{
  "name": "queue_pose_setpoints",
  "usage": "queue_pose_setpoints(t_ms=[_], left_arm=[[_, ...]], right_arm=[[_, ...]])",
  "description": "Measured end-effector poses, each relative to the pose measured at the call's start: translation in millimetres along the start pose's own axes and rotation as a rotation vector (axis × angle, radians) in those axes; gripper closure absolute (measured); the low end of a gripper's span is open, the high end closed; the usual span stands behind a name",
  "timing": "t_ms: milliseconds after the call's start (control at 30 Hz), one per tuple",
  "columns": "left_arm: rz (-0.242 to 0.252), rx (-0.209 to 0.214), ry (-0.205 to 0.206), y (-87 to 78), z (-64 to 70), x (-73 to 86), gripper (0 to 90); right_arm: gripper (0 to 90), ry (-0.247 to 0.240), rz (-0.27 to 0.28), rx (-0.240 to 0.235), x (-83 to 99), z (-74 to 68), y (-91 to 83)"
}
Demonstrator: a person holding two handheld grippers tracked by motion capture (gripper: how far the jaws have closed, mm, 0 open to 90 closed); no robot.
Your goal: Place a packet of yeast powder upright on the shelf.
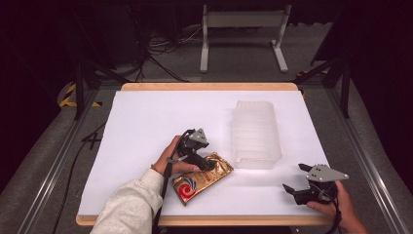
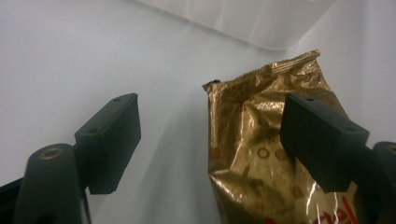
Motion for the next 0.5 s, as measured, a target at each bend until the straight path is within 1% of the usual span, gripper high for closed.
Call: queue_pose_setpoints(t_ms=[33, 67, 100, 167, 267, 333, 400, 467, 500], left_arm=[[-0.002, 0.007, -0.007, 2.2, -0.1, -1.9, 21.9], [-0.019, 0.006, -0.007, 5.0, -0.7, -3.1, 22.1], [-0.023, 0.012, -0.007, 7.5, -1.1, -4.1, 22.5], [-0.031, 0.036, -0.03, 11.7, -0.5, -4.1, 22.6], [-0.057, 0.041, -0.037, 15.3, 0.7, -4.4, 23.0], [-0.073, 0.058, -0.054, 17.8, 1.7, -4.5, 24.2], [-0.089, 0.09, -0.069, 18.6, 3.6, -4.3, 29.9], [-0.094, 0.115, -0.063, 18.1, 5.1, -4.7, 37.4], [-0.092, 0.137, -0.067, 17.8, 7.1, -4.9, 41.9]], right_arm=[[9.9, 0.0, 0.001, 0.0, 0.1, -0.2, 0.3], [9.9, -0.001, -0.001, -0.001, 0.4, -0.4, 0.5], [9.9, -0.002, -0.005, 0.0, 0.8, -0.4, 0.7], [10.0, -0.002, -0.006, -0.001, 1.1, -0.4, 0.9], [10.0, -0.003, -0.006, -0.002, 1.1, -0.5, 0.6], [9.9, -0.002, -0.007, -0.003, 1.3, -0.2, 0.9], [10.0, -0.003, -0.008, -0.003, 1.4, -0.5, 1.0], [9.9, -0.005, -0.007, -0.004, 1.1, -0.7, 1.0], [9.9, -0.005, -0.006, -0.005, 1.0, -0.7, 1.1]])
Point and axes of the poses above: each handheld gripper's, and its own axes: y roughly forward along the jaws, x roughly out of its underside, z roughly to its right, the point moved 5 cm from there along y, roughly forward along the jaws
